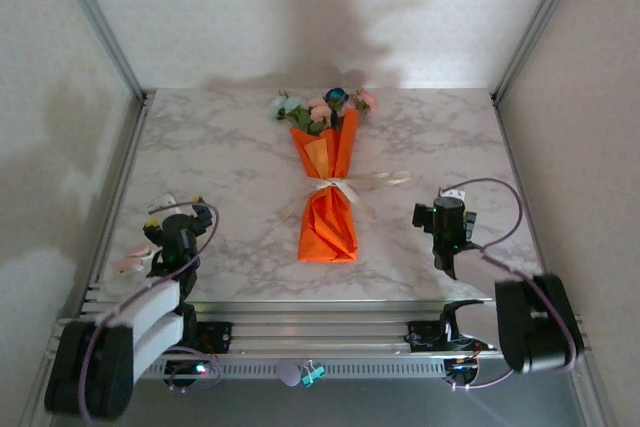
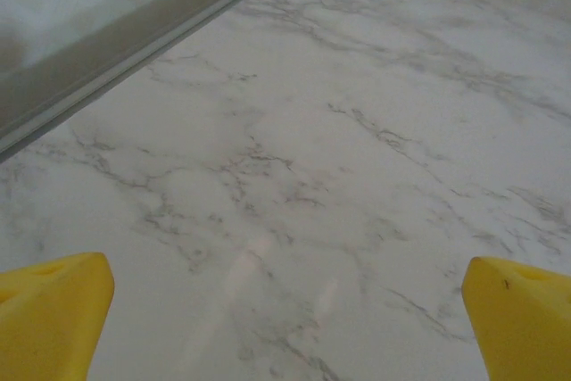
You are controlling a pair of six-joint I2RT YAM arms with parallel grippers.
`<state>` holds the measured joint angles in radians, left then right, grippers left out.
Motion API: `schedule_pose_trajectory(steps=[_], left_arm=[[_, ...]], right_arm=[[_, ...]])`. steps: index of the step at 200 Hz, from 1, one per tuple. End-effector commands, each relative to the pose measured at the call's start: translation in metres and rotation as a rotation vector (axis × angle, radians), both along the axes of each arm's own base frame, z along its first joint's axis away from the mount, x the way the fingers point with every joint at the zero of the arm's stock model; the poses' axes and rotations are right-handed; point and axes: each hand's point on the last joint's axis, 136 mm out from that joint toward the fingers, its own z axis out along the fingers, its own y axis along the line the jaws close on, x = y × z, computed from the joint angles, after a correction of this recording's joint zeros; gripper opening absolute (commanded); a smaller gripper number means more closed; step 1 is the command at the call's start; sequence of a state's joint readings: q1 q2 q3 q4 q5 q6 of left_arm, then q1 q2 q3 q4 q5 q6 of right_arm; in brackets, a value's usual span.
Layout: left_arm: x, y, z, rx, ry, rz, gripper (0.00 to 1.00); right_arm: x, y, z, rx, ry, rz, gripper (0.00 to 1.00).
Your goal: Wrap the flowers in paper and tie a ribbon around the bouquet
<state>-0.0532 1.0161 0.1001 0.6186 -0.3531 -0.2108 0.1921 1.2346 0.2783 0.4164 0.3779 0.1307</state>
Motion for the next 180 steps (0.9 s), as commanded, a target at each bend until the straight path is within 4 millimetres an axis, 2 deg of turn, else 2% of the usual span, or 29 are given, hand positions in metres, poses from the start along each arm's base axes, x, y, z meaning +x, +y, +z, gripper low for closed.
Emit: schedule_pose_trajectory(steps=[1,12,25,36,49,54,60,87,107,143,180], left_arm=[[0.038,-0.011,0.056,0.038,-0.260,-0.095,1.00],[0.049,-0.007,0.061,0.041,-0.287,-0.095,1.00],[0.060,-0.005,0.063,0.080,-0.281,-0.118,0.99],[0.057,0.003,0.057,0.058,-0.312,-0.103,1.00],[0.042,0.010,0.055,0.036,-0.400,-0.094,1.00],[0.040,0.007,0.057,0.037,-0.419,-0.111,1.00],[0.042,0.008,0.049,0.023,-0.374,-0.111,1.00],[0.070,-0.001,0.038,0.028,-0.269,-0.168,1.00],[0.069,-0.001,0.038,0.037,-0.270,-0.163,1.00],[0.075,-0.010,0.037,0.081,-0.240,-0.171,1.00],[0.076,-0.010,0.036,0.075,-0.238,-0.180,1.00]], right_arm=[[0.054,0.014,0.056,-0.035,-0.241,0.085,0.99],[0.063,0.013,0.056,-0.055,-0.269,0.099,0.99],[0.063,0.004,0.042,-0.009,-0.265,0.072,0.99],[0.057,0.004,0.034,0.010,-0.307,0.085,0.99],[0.053,0.008,0.038,0.006,-0.355,0.115,0.99],[0.052,0.009,0.037,0.012,-0.343,0.119,0.99],[0.052,0.008,0.036,0.013,-0.336,0.117,0.99],[0.067,0.004,0.030,0.009,-0.262,0.083,0.99],[0.071,-0.004,0.029,0.017,-0.237,0.043,0.99],[0.071,-0.004,0.028,0.017,-0.233,0.045,0.99],[0.071,-0.004,0.028,0.017,-0.233,0.045,0.99]])
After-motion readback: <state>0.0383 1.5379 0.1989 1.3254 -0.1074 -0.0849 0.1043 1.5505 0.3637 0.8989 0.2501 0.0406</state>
